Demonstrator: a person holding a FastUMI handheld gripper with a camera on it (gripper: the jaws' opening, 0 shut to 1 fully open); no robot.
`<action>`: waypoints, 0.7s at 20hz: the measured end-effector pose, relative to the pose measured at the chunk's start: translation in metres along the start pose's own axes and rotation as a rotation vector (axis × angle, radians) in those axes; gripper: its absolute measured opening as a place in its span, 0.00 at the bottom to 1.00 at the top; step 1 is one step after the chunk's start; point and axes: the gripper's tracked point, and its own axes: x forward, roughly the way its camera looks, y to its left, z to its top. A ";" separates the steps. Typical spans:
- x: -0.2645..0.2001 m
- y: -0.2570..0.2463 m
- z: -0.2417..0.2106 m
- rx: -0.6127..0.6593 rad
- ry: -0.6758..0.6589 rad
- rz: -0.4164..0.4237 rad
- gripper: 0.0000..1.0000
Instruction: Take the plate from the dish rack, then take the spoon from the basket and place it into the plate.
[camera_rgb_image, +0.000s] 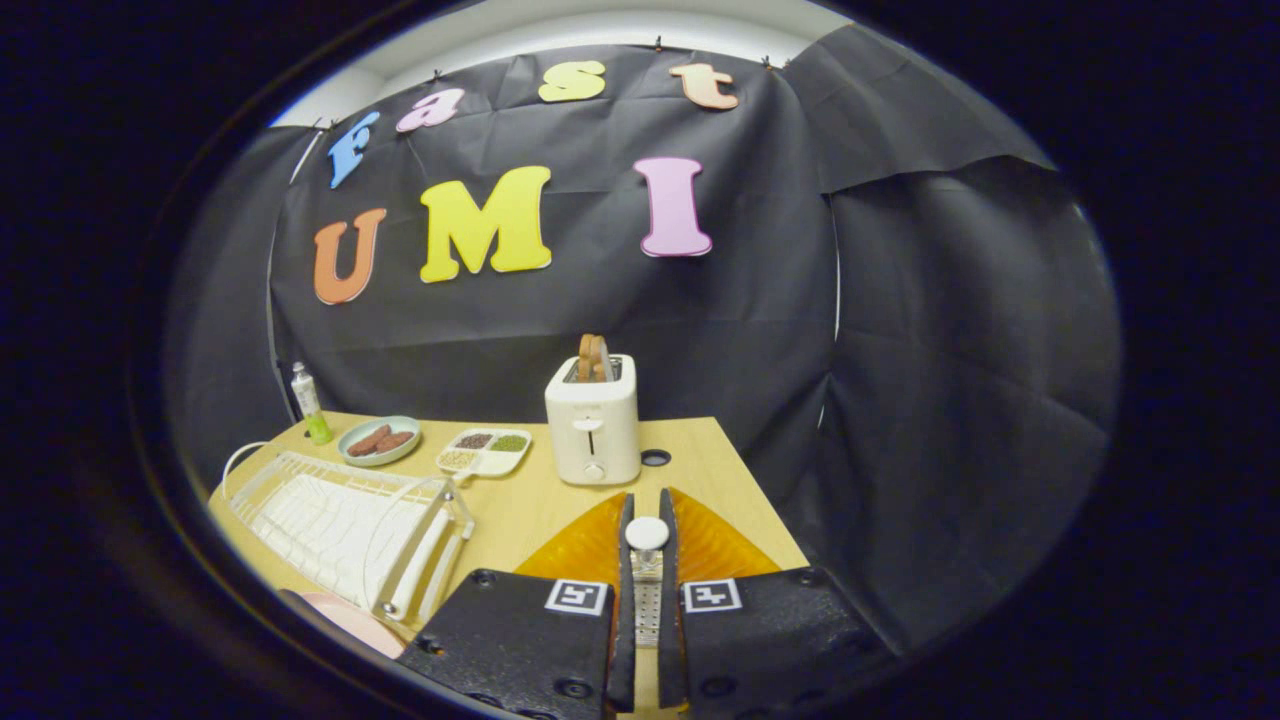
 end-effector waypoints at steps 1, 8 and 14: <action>-0.005 0.004 0.010 -0.002 -0.009 0.010 0.14; -0.061 0.089 0.073 0.015 -0.083 0.170 0.14; -0.062 0.190 0.062 0.016 -0.022 0.301 0.14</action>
